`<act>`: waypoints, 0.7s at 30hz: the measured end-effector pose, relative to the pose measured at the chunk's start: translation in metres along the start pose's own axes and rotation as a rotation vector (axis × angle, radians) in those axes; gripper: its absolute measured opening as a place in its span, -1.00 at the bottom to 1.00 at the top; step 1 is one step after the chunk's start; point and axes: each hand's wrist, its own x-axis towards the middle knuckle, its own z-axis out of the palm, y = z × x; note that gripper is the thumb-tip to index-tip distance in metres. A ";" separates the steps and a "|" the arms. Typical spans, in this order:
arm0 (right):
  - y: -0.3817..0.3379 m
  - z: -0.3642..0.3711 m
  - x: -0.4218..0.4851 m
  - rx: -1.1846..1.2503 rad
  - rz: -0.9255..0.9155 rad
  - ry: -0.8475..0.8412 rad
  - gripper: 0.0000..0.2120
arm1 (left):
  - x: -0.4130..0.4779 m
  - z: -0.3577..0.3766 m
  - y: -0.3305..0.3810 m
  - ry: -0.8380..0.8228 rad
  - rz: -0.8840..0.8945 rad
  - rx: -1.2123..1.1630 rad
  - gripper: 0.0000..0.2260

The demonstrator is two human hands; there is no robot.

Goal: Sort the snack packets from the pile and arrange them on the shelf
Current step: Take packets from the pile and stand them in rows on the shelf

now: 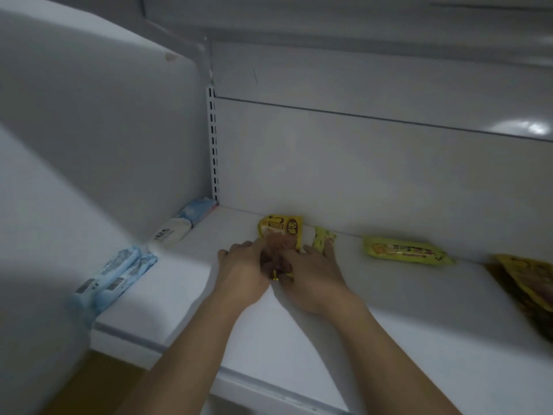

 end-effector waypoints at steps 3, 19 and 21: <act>-0.001 -0.001 -0.004 0.028 -0.006 0.023 -0.51 | -0.001 0.002 -0.002 0.045 -0.005 -0.173 -0.69; -0.009 -0.015 -0.013 0.307 0.019 0.253 -0.35 | -0.019 -0.029 0.025 0.388 -0.197 -0.847 -0.51; -0.011 -0.018 -0.013 0.285 0.045 0.288 -0.27 | -0.022 -0.035 0.029 0.460 -0.212 -0.891 -0.54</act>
